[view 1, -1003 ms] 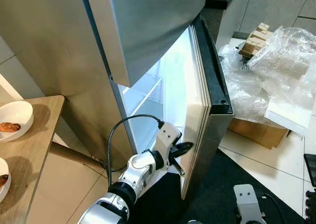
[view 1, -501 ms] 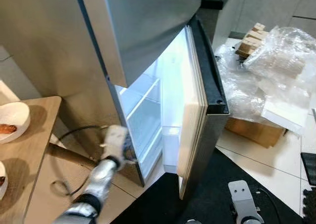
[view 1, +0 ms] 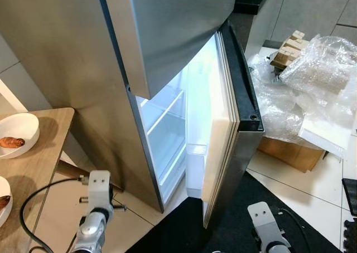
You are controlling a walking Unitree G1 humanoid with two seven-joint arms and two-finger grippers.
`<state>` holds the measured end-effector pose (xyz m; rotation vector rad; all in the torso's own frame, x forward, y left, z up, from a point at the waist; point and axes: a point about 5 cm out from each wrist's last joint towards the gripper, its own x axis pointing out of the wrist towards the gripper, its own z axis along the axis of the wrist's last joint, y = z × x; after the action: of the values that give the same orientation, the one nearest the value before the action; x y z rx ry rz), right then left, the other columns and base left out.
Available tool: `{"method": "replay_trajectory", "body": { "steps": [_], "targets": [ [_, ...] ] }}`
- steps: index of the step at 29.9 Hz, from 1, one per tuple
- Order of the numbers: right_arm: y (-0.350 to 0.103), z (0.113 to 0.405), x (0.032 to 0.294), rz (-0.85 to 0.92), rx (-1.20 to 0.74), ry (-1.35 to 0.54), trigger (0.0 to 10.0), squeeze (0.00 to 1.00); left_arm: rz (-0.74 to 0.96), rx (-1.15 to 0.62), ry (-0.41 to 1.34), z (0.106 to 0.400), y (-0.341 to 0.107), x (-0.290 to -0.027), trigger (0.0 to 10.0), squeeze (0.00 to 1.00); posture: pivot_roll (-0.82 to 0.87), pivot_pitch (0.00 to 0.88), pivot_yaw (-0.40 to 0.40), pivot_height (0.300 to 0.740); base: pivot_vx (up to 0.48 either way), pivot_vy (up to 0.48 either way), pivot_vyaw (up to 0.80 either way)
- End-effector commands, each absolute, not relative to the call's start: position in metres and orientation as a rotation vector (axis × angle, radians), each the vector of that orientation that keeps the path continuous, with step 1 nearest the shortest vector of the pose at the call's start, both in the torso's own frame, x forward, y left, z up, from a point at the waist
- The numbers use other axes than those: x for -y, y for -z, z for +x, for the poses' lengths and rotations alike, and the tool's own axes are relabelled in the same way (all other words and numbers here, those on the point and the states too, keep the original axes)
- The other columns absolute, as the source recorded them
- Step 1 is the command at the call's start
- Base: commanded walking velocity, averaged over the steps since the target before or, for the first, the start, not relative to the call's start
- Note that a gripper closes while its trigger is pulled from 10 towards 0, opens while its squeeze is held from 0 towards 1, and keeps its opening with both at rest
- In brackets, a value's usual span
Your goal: Restocking fridge
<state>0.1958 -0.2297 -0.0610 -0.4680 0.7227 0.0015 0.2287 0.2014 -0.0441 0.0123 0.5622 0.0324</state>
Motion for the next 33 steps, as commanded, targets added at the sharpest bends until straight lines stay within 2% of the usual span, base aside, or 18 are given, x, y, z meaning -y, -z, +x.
{"method": "replay_trajectory", "body": {
  "steps": [1, 3, 12, 22, 33],
  "targets": [
    [0.064, 0.193, 0.226, -0.465, -0.738, -0.016, 10.0, 0.0, 0.026, -0.625, -0.043, 0.218, 0.052, -0.206, 10.0, 0.0, -0.17, 0.096, 0.055, 0.74, 0.0, 0.0, 0.0],
    [0.063, 0.196, 0.224, -0.476, -0.731, -0.023, 10.0, 0.0, 0.001, -0.703, -0.059, 0.204, 0.063, -0.208, 10.0, 0.0, -0.17, 0.084, 0.054, 0.74, 0.0, 0.0, 0.0],
    [0.061, 0.206, 0.216, -0.497, -0.736, -0.1, 10.0, 0.0, -0.004, -0.798, -0.061, 0.183, 0.075, -0.207, 10.0, 0.0, -0.16, 0.047, 0.039, 0.74, 0.0, 0.0, 0.0],
    [0.055, 0.22, 0.197, -0.525, -0.693, -0.262, 10.0, 0.0, -0.043, -0.806, -0.101, 0.178, 0.079, -0.203, 10.0, 0.0, -0.14, 0.041, -0.013, 0.74, 0.0, 0.0, 0.0],
    [0.043, 0.236, 0.169, -0.523, -0.557, -0.437, 10.0, 0.0, -0.051, -0.786, -0.071, 0.18, 0.077, -0.2, 10.0, 0.0, -0.14, 0.056, 0.007, 0.74, 0.0, 0.0, 0.0]
  ]
}}
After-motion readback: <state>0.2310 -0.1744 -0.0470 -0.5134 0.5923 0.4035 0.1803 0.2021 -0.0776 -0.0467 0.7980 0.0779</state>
